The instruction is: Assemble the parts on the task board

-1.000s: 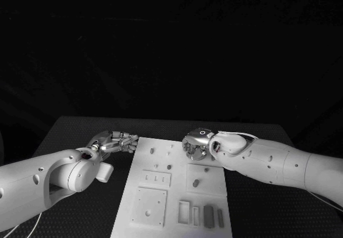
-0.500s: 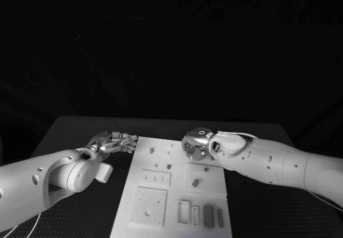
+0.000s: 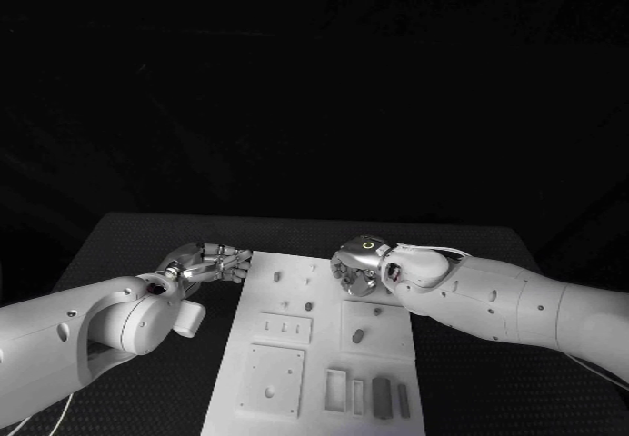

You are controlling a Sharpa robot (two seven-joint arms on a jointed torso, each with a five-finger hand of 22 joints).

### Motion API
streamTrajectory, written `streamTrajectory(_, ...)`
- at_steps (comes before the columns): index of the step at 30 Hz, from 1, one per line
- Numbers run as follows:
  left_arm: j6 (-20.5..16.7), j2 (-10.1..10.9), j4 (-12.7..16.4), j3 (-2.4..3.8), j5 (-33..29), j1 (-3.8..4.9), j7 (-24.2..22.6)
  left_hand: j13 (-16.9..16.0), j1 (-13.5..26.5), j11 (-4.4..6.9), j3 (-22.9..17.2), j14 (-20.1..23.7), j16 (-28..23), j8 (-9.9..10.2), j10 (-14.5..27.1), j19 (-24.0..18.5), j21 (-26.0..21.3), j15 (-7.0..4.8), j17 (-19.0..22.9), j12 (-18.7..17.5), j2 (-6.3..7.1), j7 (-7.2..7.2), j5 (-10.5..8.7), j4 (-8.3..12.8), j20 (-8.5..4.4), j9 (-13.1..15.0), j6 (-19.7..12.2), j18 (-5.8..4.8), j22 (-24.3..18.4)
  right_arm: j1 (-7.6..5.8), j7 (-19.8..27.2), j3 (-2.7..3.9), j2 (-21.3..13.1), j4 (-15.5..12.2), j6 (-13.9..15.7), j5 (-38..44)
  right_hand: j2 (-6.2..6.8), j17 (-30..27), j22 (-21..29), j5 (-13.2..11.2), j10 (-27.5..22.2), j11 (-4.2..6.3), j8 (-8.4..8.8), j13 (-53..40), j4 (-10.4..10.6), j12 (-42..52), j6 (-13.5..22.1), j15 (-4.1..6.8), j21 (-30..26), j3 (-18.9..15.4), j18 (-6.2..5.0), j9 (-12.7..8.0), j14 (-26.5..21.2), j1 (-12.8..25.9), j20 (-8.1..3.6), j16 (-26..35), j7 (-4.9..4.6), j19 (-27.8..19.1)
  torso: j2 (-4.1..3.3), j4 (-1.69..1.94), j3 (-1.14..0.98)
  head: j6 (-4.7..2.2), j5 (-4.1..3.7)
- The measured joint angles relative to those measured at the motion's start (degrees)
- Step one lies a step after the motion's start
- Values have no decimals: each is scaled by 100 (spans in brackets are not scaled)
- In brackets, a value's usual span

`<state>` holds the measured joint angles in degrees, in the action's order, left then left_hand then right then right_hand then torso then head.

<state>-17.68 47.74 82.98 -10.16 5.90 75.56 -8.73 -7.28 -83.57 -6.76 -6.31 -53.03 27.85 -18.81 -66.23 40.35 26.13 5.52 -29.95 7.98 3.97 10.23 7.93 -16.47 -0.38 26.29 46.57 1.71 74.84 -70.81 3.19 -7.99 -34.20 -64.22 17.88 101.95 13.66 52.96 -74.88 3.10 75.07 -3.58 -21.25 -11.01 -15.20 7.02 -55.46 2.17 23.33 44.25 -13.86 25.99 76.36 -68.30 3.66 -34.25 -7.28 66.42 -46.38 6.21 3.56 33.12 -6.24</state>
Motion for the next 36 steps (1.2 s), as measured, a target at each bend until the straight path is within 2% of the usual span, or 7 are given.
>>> streamTrajectory(4, 1, 3, 0, 0, 0, 0, 2, 0, 0, 0, 0, 0, -12, 0, 0, 0, 0, 0, -5, 0, 0, 0, 0, 0, 0, 0, 0, 0, 0, 14, -43, -9, -6, -24, 73, 34, 34, 57, -2, -22, 63, 40, 0, -4, 6, 57, -30, 67, 105, 145, -2, 19, 26, -37, -41, -81, -7, 41, -3, 0, 1, -9, 0)
streamTrajectory(14, 1, 11, 6, 0, 0, 0, 4, 0, 0, 21, 0, 0, -12, 0, -21, 0, 0, 0, -4, 0, 0, 0, 0, 0, 0, 1, 0, -1, 0, 28, -175, -22, -30, -133, 161, 130, -2, 88, -6, -27, 63, 40, 0, -4, 18, 85, -30, 88, 182, 249, -2, 46, 5, -74, -41, -146, -7, 42, -12, -2, 3, -43, 21)
streamTrajectory(20, 0, 14, 10, 0, 0, 0, 5, -1, 0, 21, 0, 0, -12, 0, -21, 0, 0, 0, -4, 0, 0, 0, 0, 0, 0, 1, 0, -1, 0, -25, -250, -38, -17, -238, 138, 166, -1, 88, -3, -50, 63, 40, 0, -4, 18, 85, -48, 89, 182, 249, -6, 52, 3, -75, -41, -146, 11, 42, -15, -7, 3, -66, 29)
streamTrajectory(26, 0, 12, 16, 0, -1, 0, 6, -1, 0, 21, 0, 0, -12, 0, -21, 0, 0, 0, -9, 0, 0, 0, -22, 0, 0, 1, 0, -1, 0, -99, -343, 8, 57, -292, 129, 233, 28, 94, -4, -67, 63, 40, 0, -4, 26, 85, -48, 95, 213, 288, -11, 54, -3, -104, -40, -170, 12, 41, -18, -3, 3, -85, 32)
streamTrajectory(33, 0, 12, 16, 0, -2, 0, 7, -1, 0, 3, 12, 0, -12, 0, -40, 0, 0, 0, -9, -22, 0, 0, -22, -12, 0, 1, 0, -1, 0, -111, -519, 30, 141, -314, 226, 345, 29, 101, -4, -68, 63, 40, 0, -4, 94, 83, -48, 95, 251, 376, -14, 75, -4, -102, -40, -192, 11, 41, -21, 3, 2, -100, 44)
streamTrajectory(36, 0, 12, 15, 0, -2, 0, 7, -1, 0, 3, 12, 0, -12, 0, -39, 0, 0, 0, -8, -23, 0, 0, -22, -12, 0, 1, 0, -1, 0, -119, -608, 31, 188, -314, 287, 401, 101, 107, -2, -43, 63, 40, 0, -4, 138, 73, -48, 95, 281, 432, -14, 86, -4, -107, -39, -192, 11, 40, -23, 3, 2, -109, 55)
